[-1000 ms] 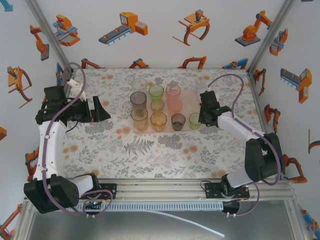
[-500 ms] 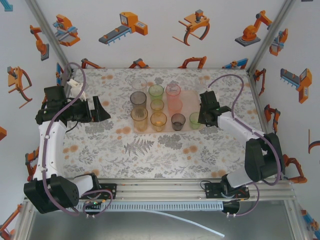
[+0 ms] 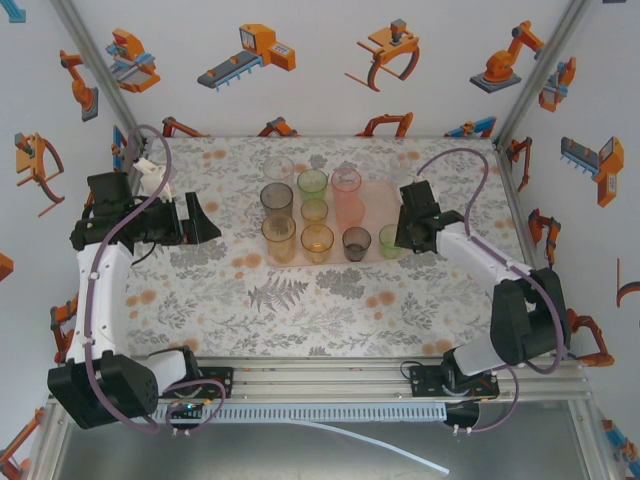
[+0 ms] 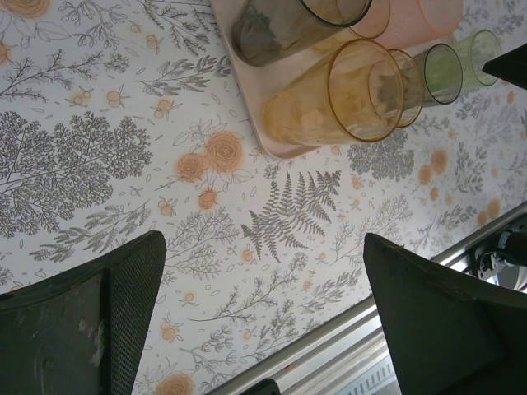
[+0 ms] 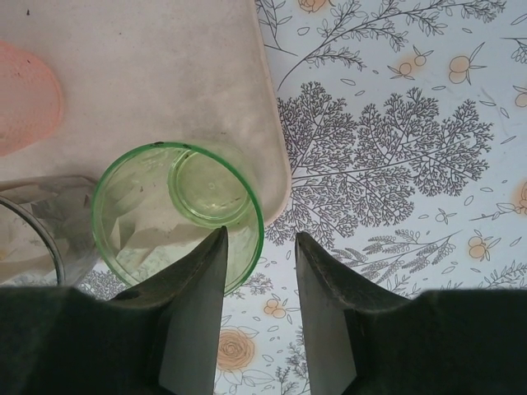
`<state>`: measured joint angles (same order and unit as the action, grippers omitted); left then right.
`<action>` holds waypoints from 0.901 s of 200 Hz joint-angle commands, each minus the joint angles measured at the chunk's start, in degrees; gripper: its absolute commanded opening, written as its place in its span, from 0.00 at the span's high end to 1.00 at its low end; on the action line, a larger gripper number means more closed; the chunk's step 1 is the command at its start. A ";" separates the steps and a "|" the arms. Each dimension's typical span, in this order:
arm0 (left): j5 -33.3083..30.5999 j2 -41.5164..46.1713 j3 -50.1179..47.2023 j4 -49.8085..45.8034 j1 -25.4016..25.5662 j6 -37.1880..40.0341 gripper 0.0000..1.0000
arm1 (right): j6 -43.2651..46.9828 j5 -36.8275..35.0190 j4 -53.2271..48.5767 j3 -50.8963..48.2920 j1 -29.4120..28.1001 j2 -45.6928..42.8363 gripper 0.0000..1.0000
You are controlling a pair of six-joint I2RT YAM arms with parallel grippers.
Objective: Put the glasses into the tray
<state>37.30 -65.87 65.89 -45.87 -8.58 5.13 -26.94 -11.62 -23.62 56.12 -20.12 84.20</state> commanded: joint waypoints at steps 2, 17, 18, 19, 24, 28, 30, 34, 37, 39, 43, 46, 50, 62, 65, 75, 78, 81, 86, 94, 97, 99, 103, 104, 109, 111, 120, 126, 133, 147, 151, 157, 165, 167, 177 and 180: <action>1.09 1.25 0.82 -0.09 0.40 0.13 0.03 | 0.98 -0.78 -1.76 3.00 -0.29 -2.24 0.60; 1.14 1.20 0.82 -0.09 0.40 0.08 0.03 | 1.06 -0.77 -2.35 3.71 -0.36 -2.71 0.60; 1.13 1.19 0.82 -0.05 0.36 0.11 0.03 | 1.06 -0.77 -2.37 3.72 -0.31 -2.77 0.60; 1.16 1.23 0.82 -0.03 0.38 0.13 0.03 | 1.12 -0.77 -2.39 3.77 -0.34 -2.79 0.60; 1.14 1.26 0.82 -0.09 0.44 0.03 0.03 | 1.16 -0.78 -2.53 3.90 -0.40 -2.96 0.60; 1.11 1.18 0.82 -0.10 0.43 0.03 0.03 | 1.25 -0.82 -2.72 4.06 -0.32 -3.12 0.60; 1.18 1.18 0.89 -0.08 0.46 -0.01 0.03 | 1.27 -0.85 -2.77 4.19 -0.33 -3.16 0.59; 1.12 1.18 0.91 -0.08 0.49 0.01 0.03 | 1.42 -0.92 -2.99 4.38 -0.36 -3.34 0.59; 1.15 1.12 0.91 -0.08 0.49 0.03 0.03 | 1.47 -1.01 -3.15 4.54 -0.39 -3.39 0.59; 1.19 1.14 0.91 -0.07 0.49 0.05 0.03 | 1.54 -1.08 -3.31 4.64 -0.32 -3.47 0.59; 1.21 1.11 0.91 -0.10 0.56 0.05 0.03 | 1.66 -1.20 -3.51 4.89 -0.36 -3.64 0.59; 1.28 1.11 0.91 -0.03 0.58 0.02 0.03 | 1.66 -1.21 -3.68 5.02 -0.28 -3.81 0.59; 1.26 1.16 0.91 -0.07 0.58 -0.01 0.03 | 1.84 -1.37 -3.86 5.17 -0.28 -3.94 0.59; 1.28 0.96 0.91 -0.01 0.66 0.06 0.03 | 2.12 -1.72 -4.54 5.69 -0.35 -4.69 0.59; 1.24 0.92 0.93 -0.01 0.72 0.00 0.03 | 2.22 -1.81 -4.71 5.95 -0.35 -4.86 0.59; 1.29 0.93 0.96 -0.01 0.86 0.02 0.03 | 2.70 -2.09 -5.55 6.70 -0.30 -5.38 0.59; 1.21 0.89 0.94 -0.01 0.92 0.01 0.03 | 2.83 -2.36 -5.87 6.85 -0.33 -5.55 0.59; 1.25 0.86 0.98 -0.06 0.98 0.05 0.03 | 2.92 -2.47 -6.12 7.09 -0.29 -5.71 0.59; 1.28 0.86 1.03 0.00 0.95 0.05 0.03 | 3.10 -2.74 -6.61 7.56 -0.33 -6.02 0.59; 1.25 0.89 1.11 -0.01 1.15 -0.05 0.03 | 3.35 -3.17 -7.49 8.43 -0.32 -6.60 0.59; 1.36 0.91 1.09 -0.01 1.19 -0.03 0.03 | 3.56 -3.42 -7.84 8.74 -0.29 -6.78 0.59; 1.37 0.78 1.09 -0.01 1.15 -0.05 0.03 | 3.67 -3.59 -8.00 8.99 -0.28 -6.95 0.59; 1.36 0.78 1.08 -0.01 1.19 -0.16 0.03 | 3.90 -3.91 -8.35 9.36 -0.33 -7.15 0.59; 1.32 0.76 1.08 -0.01 1.19 -0.18 0.03 | 3.95 -4.01 -8.45 9.49 -0.26 -7.23 0.59; 1.37 0.66 1.13 -0.01 1.15 -0.27 0.03 | 4.32 -4.47 -8.82 10.06 -0.19 -7.50 0.59; 1.44 0.61 1.18 -0.01 1.12 -0.22 0.03 | 4.45 -4.62 -8.97 10.30 -0.12 -7.61 0.58; 1.37 0.47 1.39 -0.01 1.19 -0.21 0.03 | 5.12 -4.90 -9.46 11.45 0.16 -7.85 0.58; 1.35 0.39 1.43 -0.01 1.15 -0.34 0.03 | 5.50 -4.91 -9.59 12.15 0.61 -7.99 0.58; 1.29 0.29 1.53 -0.01 1.19 -0.30 0.03 | 5.82 -4.81 -9.69 13.15 1.05 -7.79 0.58; 0.98 0.13 1.61 -0.14 1.13 -0.31 0.03 | 6.17 -3.72 -9.57 15.27 2.35 -6.76 0.57; 0.80 -0.02 1.61 -0.19 1.12 -0.33 0.03 | 6.27 -3.16 -9.39 16.00 2.90 -6.28 0.57; 0.65 -0.13 1.53 -0.25 1.17 -0.25 0.03 | 6.30 -2.26 -9.18 17.11 3.50 -5.31 0.57; 0.37 -0.34 1.52 -0.36 1.17 -0.16 0.03 | 6.54 -1.24 -8.71 18.69 4.52 -3.72 0.57; 0.40 -0.45 1.52 -0.36 1.19 -0.08 0.03 | 6.63 -1.00 -8.61 19.12 4.75 -3.29 0.57; 0.17 -0.89 1.52 -0.41 1.19 0.09 0.03 | 7.13 -0.07 -7.97 21.46 5.75 -0.71 0.57; -0.01 -0.96 1.52 -0.45 1.24 0.14 0.03 | 7.24 0.13 -7.78 22.13 6.12 0.15 0.57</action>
<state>37.26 -66.02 65.89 -45.87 -7.53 5.13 -21.63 -13.56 -32.32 73.49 -16.23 79.75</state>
